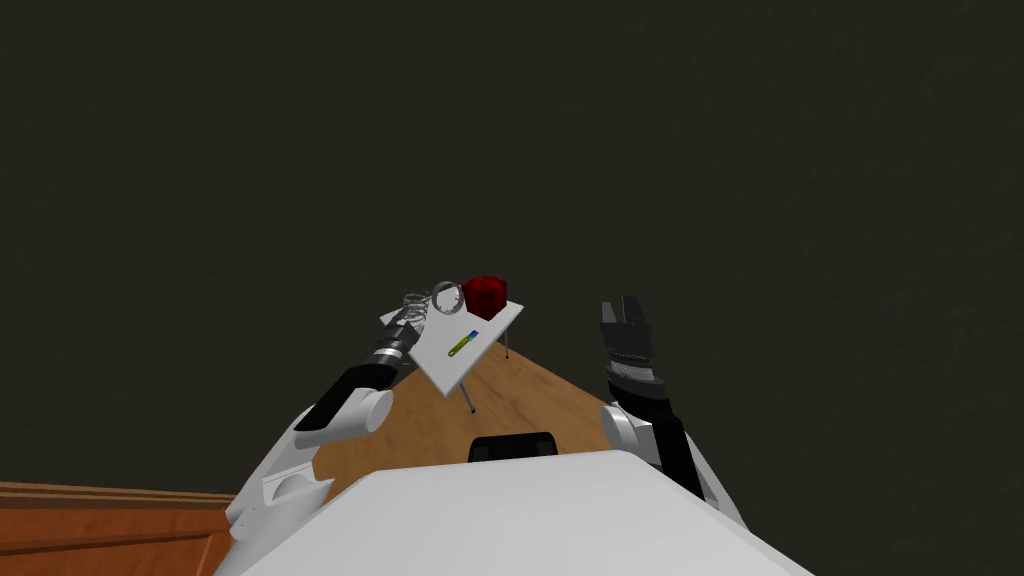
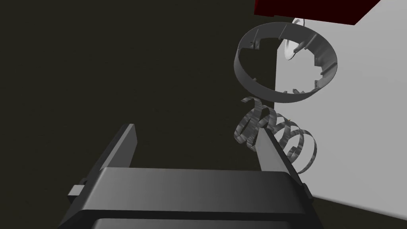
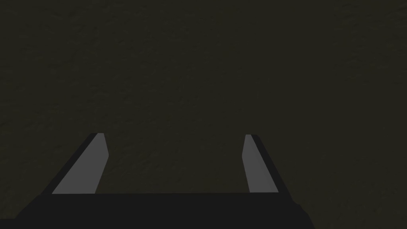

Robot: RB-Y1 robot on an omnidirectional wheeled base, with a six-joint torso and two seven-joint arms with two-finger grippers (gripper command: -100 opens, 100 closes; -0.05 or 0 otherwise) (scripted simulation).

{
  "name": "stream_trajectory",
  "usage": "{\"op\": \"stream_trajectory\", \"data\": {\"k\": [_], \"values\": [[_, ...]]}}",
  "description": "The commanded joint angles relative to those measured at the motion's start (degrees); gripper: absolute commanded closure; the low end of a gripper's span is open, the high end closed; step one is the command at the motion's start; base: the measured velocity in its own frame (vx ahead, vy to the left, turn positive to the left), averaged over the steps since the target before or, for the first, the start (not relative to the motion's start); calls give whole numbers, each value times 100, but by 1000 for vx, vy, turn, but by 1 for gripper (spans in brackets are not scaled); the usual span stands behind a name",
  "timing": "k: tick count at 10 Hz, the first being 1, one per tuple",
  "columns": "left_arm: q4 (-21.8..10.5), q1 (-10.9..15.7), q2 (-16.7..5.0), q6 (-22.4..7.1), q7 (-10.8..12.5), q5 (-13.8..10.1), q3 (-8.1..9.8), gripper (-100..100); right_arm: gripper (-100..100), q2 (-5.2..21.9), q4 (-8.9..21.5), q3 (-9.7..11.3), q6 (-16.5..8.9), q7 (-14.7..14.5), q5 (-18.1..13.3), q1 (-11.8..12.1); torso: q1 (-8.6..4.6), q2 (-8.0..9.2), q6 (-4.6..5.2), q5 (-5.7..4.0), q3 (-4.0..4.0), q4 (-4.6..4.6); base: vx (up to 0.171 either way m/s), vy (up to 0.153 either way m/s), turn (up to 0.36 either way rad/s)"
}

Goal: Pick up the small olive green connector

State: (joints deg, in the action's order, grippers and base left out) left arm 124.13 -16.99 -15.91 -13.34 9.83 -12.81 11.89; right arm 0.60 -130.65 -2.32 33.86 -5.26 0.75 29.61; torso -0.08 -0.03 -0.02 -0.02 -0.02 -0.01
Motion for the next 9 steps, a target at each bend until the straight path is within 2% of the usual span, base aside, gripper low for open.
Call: {"op": "stream_trajectory", "data": {"k": [1,2,3,5,6,7,8,9], "values": [[-146,97,-63,-286,195,-115,82,-100,0,0,0,0,0,0,0,0,0,0,0,0,0,0,15,-33,-38],[-146,97,-63,-451,195,-115,82,-100,0,0,0,0,0,0,0,0,-4,-2,1,0,-1,0,16,-34,-21],[-293,209,-138,-613,386,-233,171,-100,0,0,0,0,0,0,0,0,-4,-3,1,-1,-2,-1,20,-42,-32],[-293,209,-138,-850,386,-233,171,-100,0,0,0,0,0,0,0,0,-6,-5,1,-1,-3,-1,13,-28,-7],[-450,321,-215,-1045,572,-349,256,-100,0,0,0,0,0,0,0,0,0,-1,0,0,-1,0,19,-27,-34],[-450,321,-215,-1208,572,-349,256,-100,0,0,0,0,0,0,0,0,-1,-4,1,0,-2,-1,22,-32,-17],[-616,431,-293,-1382,751,-463,338,-100,0,0,0,0,0,0,0,0,-3,-5,0,0,-3,-1,32,-53,-31],[-616,431,-293,-1548,751,-463,338,-100,0,0,0,0,0,0,0,0,-9,-9,1,-2,-5,-2,23,-46,-10]]}}
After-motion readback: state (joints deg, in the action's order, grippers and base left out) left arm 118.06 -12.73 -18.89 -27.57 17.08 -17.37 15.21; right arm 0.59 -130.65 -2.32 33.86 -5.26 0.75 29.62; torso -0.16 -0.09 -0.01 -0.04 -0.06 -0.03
